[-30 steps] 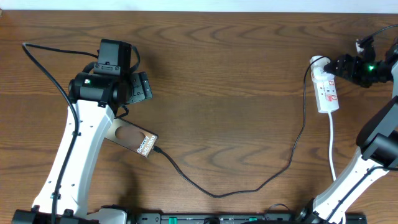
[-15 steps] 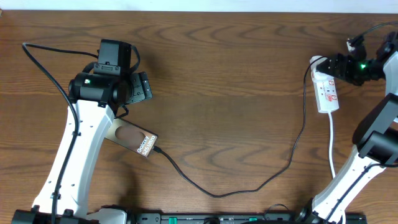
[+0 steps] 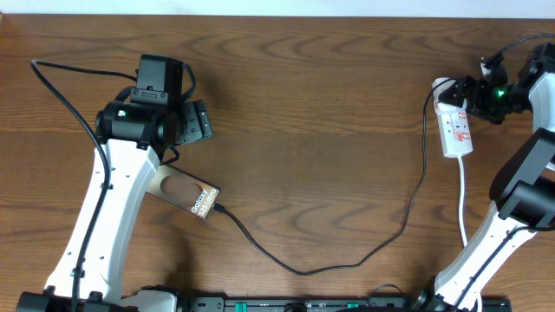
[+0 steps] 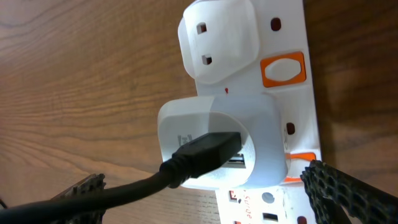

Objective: Plug charger to phone and switch on socket
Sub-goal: 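Press the orange switch beside the plugged socket with the right gripper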

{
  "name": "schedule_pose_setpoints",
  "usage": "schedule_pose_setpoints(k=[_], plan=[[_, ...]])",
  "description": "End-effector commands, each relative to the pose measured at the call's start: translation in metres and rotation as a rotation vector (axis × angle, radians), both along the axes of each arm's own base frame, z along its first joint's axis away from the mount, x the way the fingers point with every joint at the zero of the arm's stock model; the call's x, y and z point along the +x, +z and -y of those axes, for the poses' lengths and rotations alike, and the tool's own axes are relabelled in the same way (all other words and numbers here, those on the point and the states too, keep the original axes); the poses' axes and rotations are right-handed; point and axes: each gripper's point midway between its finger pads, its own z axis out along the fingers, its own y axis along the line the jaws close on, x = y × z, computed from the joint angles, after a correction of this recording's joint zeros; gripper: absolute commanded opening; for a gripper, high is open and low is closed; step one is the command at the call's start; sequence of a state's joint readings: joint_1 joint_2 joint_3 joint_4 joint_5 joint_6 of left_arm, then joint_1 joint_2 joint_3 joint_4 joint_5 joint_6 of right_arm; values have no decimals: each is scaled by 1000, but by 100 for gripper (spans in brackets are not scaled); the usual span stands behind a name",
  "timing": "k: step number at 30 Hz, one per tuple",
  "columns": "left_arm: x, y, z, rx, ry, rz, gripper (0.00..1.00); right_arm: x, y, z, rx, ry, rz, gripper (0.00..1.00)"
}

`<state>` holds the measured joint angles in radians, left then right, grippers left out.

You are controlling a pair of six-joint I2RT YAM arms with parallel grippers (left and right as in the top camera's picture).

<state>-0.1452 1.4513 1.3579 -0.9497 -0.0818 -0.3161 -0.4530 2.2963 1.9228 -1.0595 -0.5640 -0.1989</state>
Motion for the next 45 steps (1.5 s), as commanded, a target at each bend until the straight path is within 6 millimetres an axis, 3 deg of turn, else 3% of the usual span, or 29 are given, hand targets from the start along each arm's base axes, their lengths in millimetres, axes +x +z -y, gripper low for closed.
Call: schedule_pose_setpoints(k=[1, 8, 21, 32, 45], plan=[[3, 7, -2, 15, -2, 19, 90, -3, -11, -8, 20, -3, -39, 99], [3, 7, -2, 15, -2, 19, 90, -3, -15, -13, 20, 6, -42, 99], [3, 7, -2, 15, -3, 19, 90, -14, -41, -19, 42, 1, -74, 99], [3, 7, -2, 15, -2, 19, 90, -12, -37, -32, 84, 19, -61, 99], [3, 7, -2, 15, -2, 19, 90, -7, -35, -66, 121, 55, -81, 99]])
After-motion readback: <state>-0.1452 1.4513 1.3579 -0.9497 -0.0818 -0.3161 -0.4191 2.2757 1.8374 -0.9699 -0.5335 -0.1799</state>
